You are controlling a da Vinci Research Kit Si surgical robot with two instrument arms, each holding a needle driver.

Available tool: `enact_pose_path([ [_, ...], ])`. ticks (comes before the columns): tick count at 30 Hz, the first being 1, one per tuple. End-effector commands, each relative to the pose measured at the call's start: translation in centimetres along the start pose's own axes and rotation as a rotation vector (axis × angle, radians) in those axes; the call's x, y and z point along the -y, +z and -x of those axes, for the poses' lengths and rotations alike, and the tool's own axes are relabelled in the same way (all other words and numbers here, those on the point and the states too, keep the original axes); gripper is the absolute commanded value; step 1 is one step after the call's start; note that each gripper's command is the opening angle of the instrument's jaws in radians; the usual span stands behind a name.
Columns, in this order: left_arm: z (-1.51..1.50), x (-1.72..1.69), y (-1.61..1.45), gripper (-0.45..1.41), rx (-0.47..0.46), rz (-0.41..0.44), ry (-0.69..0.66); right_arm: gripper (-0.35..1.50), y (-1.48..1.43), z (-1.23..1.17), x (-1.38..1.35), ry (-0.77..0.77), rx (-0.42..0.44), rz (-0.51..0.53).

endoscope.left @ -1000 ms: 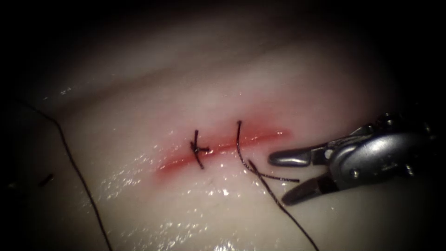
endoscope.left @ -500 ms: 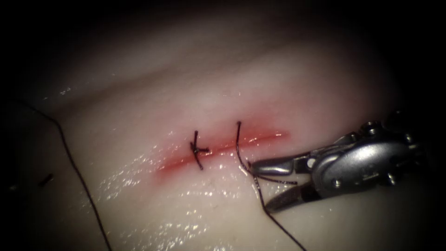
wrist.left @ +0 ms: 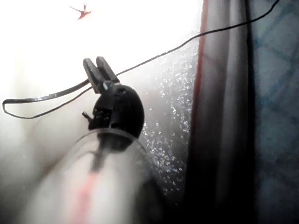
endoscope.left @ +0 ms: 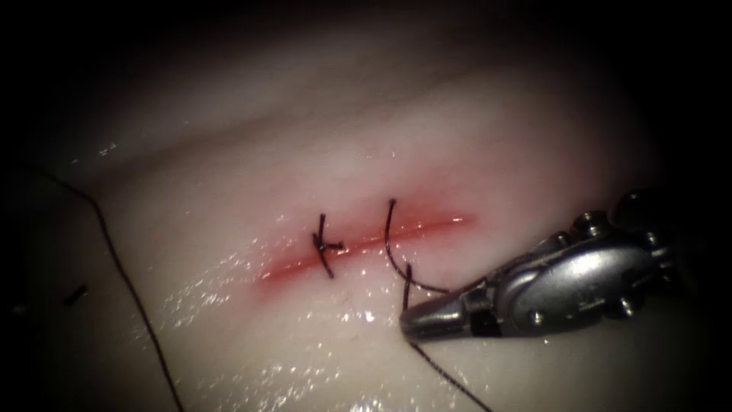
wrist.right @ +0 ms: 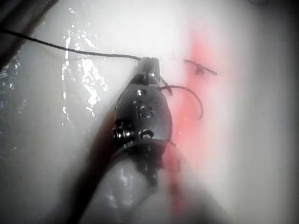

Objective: Wound Closure
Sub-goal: With the right needle driver pull the suture through the wound.

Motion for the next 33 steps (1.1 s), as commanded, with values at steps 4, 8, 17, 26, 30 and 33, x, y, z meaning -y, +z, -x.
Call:
enact_pose_path([
  [4, 0.05, -0.05, 0.04, -0.45, -0.001, 0.003, 0.000, -0.35, -0.11, -0.06, -0.05, 0.199, 0.031, 0.011],
  [8, 0.04, -0.05, 0.04, -0.45, -0.001, 0.003, -0.001, 0.49, -0.25, -0.26, 0.01, 0.592, 0.142, 0.168],
  [17, 0.05, -0.06, 0.05, -0.45, -0.001, 0.002, -0.006, 0.88, -0.09, -0.96, 0.16, 1.225, 0.213, 0.413],
  [26, 0.07, -0.10, 0.03, -0.45, -0.001, 0.000, -0.007, 0.34, 0.09, -0.79, 0.22, 1.393, 0.405, 0.577],
  [30, 0.08, -0.10, 0.03, -0.45, -0.001, 0.000, -0.013, 0.57, 0.17, -0.73, 0.25, 1.428, 0.488, 0.611],
  [33, 0.08, -0.10, 0.03, -0.45, -0.002, -0.001, -0.012, 0.42, 0.21, -0.68, 0.23, 1.442, 0.523, 0.621],
])
